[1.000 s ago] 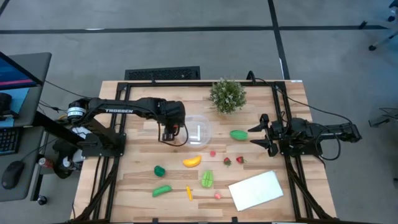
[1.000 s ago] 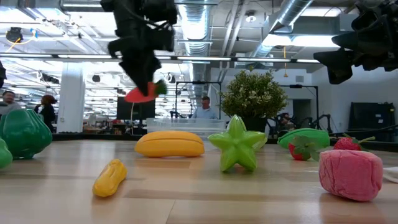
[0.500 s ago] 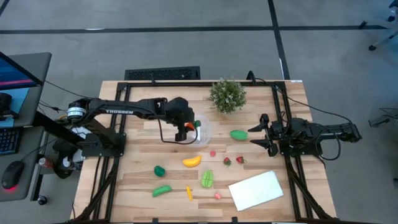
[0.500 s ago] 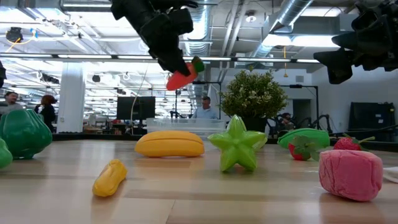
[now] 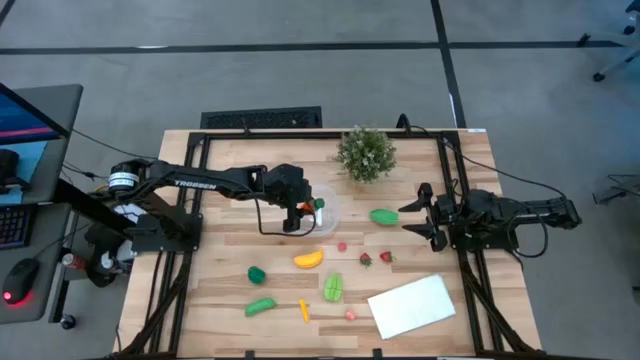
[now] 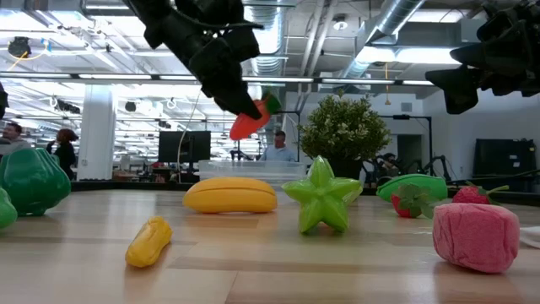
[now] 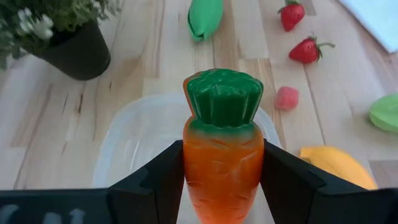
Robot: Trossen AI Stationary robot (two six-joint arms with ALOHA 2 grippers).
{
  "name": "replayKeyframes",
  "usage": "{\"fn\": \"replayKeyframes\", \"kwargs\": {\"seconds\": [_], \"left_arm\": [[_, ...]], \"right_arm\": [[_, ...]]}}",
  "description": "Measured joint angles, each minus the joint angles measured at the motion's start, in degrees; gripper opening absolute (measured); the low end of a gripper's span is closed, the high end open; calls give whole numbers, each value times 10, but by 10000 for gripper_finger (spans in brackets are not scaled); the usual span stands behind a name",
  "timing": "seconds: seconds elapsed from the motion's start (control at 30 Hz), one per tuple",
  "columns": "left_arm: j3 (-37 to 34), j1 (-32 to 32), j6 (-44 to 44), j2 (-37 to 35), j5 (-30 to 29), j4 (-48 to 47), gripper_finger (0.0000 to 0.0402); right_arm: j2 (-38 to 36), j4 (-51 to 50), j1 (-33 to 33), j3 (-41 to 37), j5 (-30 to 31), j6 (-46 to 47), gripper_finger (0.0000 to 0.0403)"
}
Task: Pick and placing Produce into tupperware
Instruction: Put the orange carrot into the transparent container
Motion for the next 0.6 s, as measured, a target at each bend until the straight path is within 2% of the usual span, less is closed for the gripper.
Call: {"fn": "replayKeyframes", "kwargs": {"seconds": [0.13,0.33,0.6], "left_arm": [[-9,0,7,0,-9,6,174],[-15,0,20,39,-15,55,174],[-16,9,30,58,-38,46,174]], "right_arm": [[0,0,0,0,0,-4,232],[0,0,0,0,0,-4,232],[0,0,0,0,0,-5,232]]}}
